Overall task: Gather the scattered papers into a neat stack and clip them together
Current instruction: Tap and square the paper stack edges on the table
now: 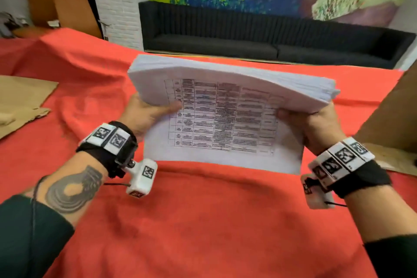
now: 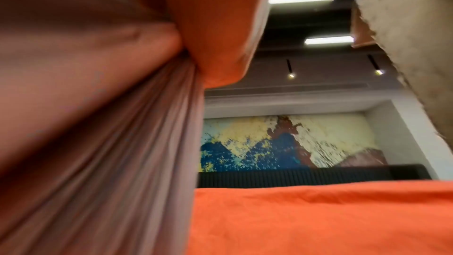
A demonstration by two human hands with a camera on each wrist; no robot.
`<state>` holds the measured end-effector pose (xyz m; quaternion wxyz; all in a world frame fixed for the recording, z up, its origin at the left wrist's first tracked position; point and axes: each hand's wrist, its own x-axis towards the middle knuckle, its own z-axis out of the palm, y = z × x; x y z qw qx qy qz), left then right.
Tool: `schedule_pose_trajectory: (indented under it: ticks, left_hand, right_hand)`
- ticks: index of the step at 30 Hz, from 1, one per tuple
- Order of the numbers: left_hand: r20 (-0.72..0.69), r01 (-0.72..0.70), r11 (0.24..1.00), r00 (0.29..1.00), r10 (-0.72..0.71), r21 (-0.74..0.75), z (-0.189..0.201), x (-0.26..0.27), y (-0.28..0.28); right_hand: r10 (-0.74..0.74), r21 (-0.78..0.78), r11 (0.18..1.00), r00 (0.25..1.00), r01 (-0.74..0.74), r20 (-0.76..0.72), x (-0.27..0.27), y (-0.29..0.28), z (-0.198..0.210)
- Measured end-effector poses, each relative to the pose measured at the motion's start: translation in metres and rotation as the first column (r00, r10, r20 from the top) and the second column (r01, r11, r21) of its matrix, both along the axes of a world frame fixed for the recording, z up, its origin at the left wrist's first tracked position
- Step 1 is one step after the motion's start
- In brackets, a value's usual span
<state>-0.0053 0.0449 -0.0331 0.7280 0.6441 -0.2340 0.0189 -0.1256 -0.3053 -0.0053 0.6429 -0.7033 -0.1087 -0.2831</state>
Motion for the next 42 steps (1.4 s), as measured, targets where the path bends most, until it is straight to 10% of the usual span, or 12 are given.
schedule_pose_trajectory:
  ticks: [7,16,26,42]
  left_hand:
    - [0.007,0.053,0.998,0.999,-0.054,0.036,-0.027,-0.006,0.008]
    - [0.178,-0.317,0.948,0.933,0.314,-0.014,0.007,-0.019,-0.029]
    - [-0.073,0.017,0.998,0.997,-0.021,-0.058,-0.018,0.005,-0.002]
    - [-0.103,0.014,0.996,0.994,-0.023,-0.084,-0.031,-0.001,-0.001]
  right_hand:
    - [0.002,-0.266,0.961,0.965,-0.074,-0.263,-0.017,-0.033,-0.048]
    - [0.148,0.185,0.974,0.986,-0.131,-0.079,-0.004,0.013,-0.018]
    - [0.163,0.207,0.972,0.959,-0.115,-0.233,-0.005,-0.013,-0.046]
    - [0.206,0.294,0.946,0.953,-0.137,-0.221,-0.010,-0.008,-0.032]
